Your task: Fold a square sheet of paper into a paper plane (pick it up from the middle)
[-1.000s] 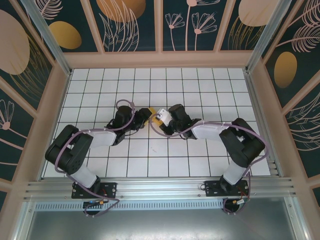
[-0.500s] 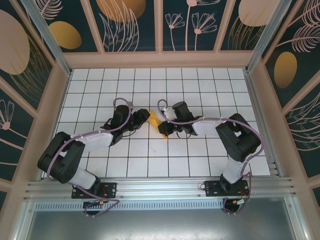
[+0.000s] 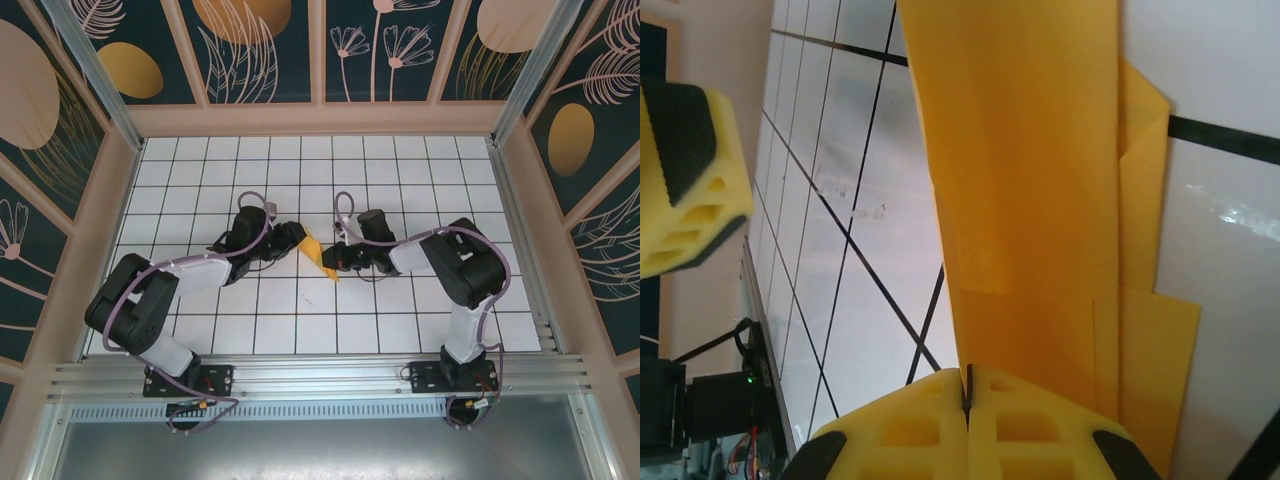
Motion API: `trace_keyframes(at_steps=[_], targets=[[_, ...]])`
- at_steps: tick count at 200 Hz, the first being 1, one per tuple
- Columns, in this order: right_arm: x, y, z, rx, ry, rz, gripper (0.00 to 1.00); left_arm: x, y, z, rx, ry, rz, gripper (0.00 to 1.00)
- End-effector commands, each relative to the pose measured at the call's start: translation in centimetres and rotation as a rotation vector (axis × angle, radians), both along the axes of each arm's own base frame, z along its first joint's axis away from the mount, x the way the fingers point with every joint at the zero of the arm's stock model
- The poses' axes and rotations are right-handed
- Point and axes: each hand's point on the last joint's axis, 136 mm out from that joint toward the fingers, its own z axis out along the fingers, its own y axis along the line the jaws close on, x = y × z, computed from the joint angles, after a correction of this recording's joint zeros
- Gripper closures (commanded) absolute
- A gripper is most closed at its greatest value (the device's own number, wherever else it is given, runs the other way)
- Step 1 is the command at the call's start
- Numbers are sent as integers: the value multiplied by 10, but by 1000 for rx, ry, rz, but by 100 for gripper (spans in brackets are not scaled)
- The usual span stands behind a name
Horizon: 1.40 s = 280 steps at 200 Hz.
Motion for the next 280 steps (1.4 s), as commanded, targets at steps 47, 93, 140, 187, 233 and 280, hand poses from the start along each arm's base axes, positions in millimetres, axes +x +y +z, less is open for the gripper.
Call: trace_keyframes(at_steps=[47, 93, 140, 187, 233, 280], targets=[[6, -6, -1, 109, 119, -55, 100, 5, -33, 1, -36, -18, -134, 62], [8, -6, 1, 115, 122, -55, 100, 16, -39, -13, -34, 1, -112, 63], [9, -7, 8, 103, 88, -44, 96, 25, -35, -30, -16, 18, -51, 68], [9, -13, 14, 29, -8, -31, 75, 33, -30, -31, -10, 9, 2, 69], [14, -27, 10, -149, -180, -38, 57, 37, -30, -35, -6, 16, 13, 70], [11, -25, 16, -319, -493, 29, 54, 38, -30, -34, 0, 16, 18, 70]])
